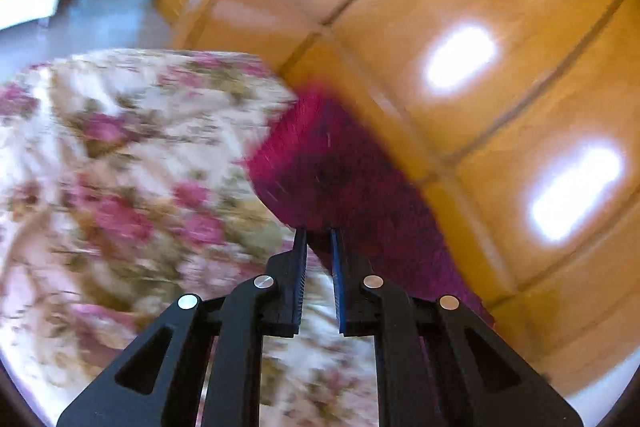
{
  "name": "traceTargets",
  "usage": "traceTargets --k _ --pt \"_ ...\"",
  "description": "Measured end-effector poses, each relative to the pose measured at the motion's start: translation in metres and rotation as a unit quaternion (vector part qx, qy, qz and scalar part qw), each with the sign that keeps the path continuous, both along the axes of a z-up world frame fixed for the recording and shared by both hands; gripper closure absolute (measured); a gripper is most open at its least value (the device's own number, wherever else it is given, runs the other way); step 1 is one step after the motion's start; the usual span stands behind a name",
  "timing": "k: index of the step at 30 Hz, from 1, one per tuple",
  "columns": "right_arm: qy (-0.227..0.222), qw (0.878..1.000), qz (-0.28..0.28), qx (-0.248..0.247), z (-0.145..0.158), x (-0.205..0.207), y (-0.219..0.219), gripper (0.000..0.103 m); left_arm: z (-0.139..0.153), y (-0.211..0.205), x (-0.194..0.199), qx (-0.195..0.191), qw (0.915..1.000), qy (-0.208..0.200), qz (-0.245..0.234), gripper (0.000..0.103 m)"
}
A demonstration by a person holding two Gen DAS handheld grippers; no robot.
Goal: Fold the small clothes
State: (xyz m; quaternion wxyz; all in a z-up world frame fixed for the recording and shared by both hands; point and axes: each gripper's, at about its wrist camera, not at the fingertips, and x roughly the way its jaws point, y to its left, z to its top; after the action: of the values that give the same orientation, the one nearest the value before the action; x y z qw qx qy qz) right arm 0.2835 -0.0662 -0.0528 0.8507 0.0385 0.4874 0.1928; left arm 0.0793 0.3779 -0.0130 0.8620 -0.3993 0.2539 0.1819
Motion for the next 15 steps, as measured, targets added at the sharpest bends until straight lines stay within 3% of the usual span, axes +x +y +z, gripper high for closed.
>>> traceTargets --k 1,2,5,8,10,12,15 --pt "0.002 1.000 -0.008 0.006 0.002 0.002 0.000 0.032 -0.006 0.002 0.000 -0.007 0.9996 0.025 0.008 0.054" --pt "0.003 1.000 -0.008 0.011 0.004 0.000 -0.003 0.030 -0.009 0.004 -0.003 -0.013 0.9993 0.032 0.018 0.047" --pt "-0.015 1.000 0.007 0.000 0.005 -0.026 -0.021 0.022 -0.021 -0.007 -0.016 -0.012 0.9990 0.040 0.018 0.046" --pt "-0.016 0.999 0.012 -0.040 -0.005 -0.053 -0.046 0.022 -0.035 -0.028 -0.020 -0.040 0.9984 0.033 -0.025 0.046" --pt "-0.019 0.997 -0.004 -0.069 -0.008 -0.072 -0.074 0.022 -0.036 -0.061 -0.018 -0.026 0.9962 0.036 -0.075 0.046" --pt "-0.018 0.995 -0.035 -0.088 -0.010 -0.093 -0.111 0.022 -0.037 -0.102 -0.011 0.008 0.9893 0.038 -0.140 0.046" --pt "-0.014 0.990 -0.093 -0.107 -0.007 -0.126 -0.173 0.022 -0.037 -0.171 -0.010 0.044 0.9686 0.041 -0.241 0.046"
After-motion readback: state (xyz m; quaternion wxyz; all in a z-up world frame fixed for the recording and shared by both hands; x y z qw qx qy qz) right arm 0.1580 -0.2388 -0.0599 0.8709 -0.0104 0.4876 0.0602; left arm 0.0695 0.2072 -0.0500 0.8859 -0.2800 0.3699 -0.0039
